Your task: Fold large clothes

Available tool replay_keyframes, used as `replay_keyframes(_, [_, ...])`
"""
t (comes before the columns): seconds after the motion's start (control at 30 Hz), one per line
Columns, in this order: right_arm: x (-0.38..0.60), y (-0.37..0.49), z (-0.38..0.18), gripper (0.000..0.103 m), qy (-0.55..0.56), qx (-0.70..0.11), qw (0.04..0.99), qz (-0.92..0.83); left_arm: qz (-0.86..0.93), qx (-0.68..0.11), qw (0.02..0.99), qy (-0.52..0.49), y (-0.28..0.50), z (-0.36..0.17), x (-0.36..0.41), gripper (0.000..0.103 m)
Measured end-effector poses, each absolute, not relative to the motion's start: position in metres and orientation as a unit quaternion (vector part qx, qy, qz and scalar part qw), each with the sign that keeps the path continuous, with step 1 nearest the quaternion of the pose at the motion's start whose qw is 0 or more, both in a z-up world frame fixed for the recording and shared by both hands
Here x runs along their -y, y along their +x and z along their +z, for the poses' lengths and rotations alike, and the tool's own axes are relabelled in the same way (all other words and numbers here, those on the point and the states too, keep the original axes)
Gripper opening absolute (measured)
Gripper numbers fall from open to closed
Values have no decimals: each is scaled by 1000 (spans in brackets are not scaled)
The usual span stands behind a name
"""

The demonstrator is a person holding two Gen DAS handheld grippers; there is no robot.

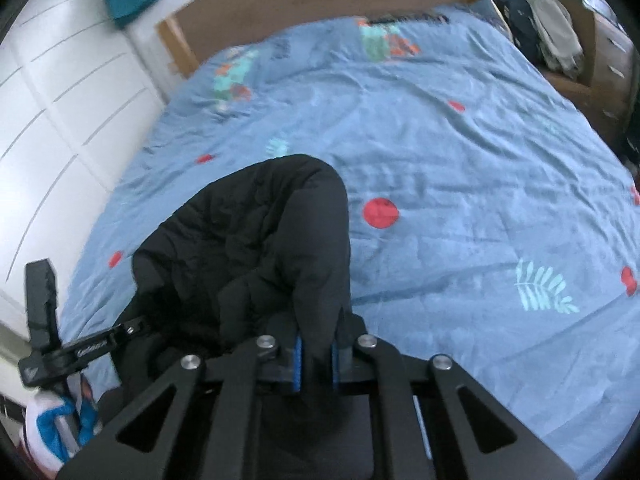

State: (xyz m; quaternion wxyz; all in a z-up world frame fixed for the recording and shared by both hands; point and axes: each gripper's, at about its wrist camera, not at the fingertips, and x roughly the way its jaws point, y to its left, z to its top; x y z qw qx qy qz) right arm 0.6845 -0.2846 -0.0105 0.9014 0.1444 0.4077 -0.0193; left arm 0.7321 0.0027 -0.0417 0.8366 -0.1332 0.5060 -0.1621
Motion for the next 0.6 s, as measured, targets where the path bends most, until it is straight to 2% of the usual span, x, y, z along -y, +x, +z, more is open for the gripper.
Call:
replay_keyframes(0.3, [258,576,41,9,127,-359,924,42,-224,-475,835,-164,641,-7,-38,8])
replay_keyframes(0.6, [259,469,14,9,208,-338,917,32,-236,-490,818,-187,556,-38,-63,8])
